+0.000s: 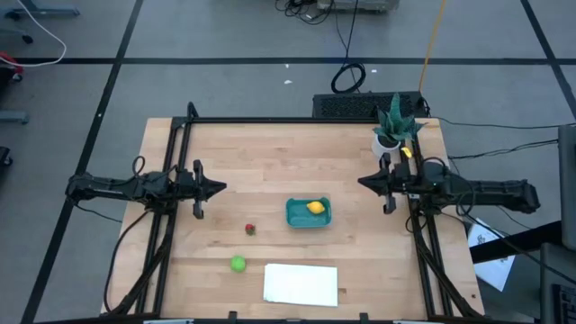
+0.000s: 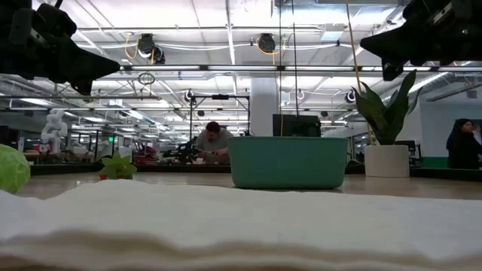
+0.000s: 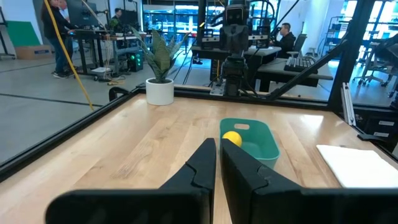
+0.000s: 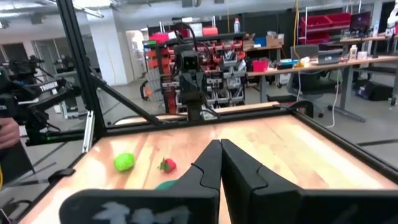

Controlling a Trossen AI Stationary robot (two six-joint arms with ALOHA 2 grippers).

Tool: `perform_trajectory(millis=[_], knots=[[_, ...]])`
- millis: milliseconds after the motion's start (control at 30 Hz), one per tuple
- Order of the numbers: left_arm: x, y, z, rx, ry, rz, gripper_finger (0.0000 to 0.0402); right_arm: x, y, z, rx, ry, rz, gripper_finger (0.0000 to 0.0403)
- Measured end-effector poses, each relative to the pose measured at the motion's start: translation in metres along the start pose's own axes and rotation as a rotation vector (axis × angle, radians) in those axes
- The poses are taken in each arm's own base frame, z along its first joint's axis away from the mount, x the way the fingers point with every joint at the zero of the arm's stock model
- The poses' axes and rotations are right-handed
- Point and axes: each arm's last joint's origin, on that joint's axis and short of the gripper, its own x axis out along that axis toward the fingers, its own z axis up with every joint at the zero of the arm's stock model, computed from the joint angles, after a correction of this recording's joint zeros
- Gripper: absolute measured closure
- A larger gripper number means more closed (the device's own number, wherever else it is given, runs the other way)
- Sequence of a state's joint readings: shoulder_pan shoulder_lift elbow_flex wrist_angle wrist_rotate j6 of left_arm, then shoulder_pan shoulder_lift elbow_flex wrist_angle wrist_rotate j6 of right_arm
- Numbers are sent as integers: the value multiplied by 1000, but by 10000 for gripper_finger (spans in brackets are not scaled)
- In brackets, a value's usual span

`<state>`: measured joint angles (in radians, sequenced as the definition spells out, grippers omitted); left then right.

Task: Pick and placing Produce into tupperware
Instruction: Put the red strawberry into the blue bin

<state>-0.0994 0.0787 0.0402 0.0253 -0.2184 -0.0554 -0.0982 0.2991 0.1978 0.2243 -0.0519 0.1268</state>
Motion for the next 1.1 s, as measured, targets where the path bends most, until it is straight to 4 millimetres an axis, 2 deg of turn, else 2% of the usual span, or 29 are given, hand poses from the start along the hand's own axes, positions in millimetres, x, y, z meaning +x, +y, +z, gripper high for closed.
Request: perform_trajectory(millis=[567, 1100], knots=[[0, -1, -7, 92, 69, -61, 376, 6, -2, -8, -89, 76, -32, 403], [0, -2, 6, 71, -61, -64, 376, 6, -2, -8, -106, 75, -31, 403]])
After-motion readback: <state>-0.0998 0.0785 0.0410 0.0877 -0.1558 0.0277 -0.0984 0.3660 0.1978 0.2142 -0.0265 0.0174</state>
